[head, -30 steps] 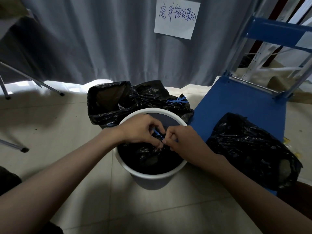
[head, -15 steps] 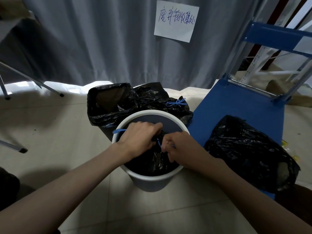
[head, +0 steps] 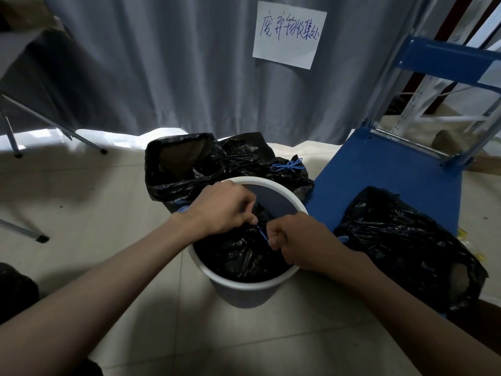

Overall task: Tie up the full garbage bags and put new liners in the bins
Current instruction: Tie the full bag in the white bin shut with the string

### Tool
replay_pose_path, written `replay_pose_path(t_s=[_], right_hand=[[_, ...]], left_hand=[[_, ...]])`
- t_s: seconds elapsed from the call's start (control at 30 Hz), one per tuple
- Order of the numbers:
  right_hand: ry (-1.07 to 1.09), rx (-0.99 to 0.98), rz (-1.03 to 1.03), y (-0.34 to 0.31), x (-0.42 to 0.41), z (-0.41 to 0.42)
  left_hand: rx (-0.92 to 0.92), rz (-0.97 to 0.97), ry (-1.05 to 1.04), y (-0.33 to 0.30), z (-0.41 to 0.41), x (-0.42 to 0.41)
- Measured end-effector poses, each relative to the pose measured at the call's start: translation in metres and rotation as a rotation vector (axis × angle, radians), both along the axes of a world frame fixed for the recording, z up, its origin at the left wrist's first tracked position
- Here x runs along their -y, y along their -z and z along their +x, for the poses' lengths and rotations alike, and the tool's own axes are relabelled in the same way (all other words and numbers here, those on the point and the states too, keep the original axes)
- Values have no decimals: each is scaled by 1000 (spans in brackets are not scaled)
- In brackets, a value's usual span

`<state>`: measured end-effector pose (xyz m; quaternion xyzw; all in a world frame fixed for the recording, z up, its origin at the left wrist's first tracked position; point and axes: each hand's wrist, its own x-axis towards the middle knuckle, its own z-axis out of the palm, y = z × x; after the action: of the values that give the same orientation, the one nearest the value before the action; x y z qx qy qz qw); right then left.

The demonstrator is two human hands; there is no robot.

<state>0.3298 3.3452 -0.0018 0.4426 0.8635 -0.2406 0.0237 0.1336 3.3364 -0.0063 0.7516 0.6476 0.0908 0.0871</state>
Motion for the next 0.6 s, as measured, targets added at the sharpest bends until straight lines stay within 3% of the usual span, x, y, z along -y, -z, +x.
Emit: replay_pose_path(t_s=[0.13,0.3,0.4,0.6], right_hand=[[-22,44,-47,3,1,1],[43,-90,-42,-7,-11,13],[-14,-296,-47,-15,-12,10],[181,-788,-436,-11,-2,0]], left_hand=[[-100,53,33,14,13,6],[-36,53,-37,1,3,4],[-27,76,-68,-7,2,5],[-62,40,-75,-23,1,8]])
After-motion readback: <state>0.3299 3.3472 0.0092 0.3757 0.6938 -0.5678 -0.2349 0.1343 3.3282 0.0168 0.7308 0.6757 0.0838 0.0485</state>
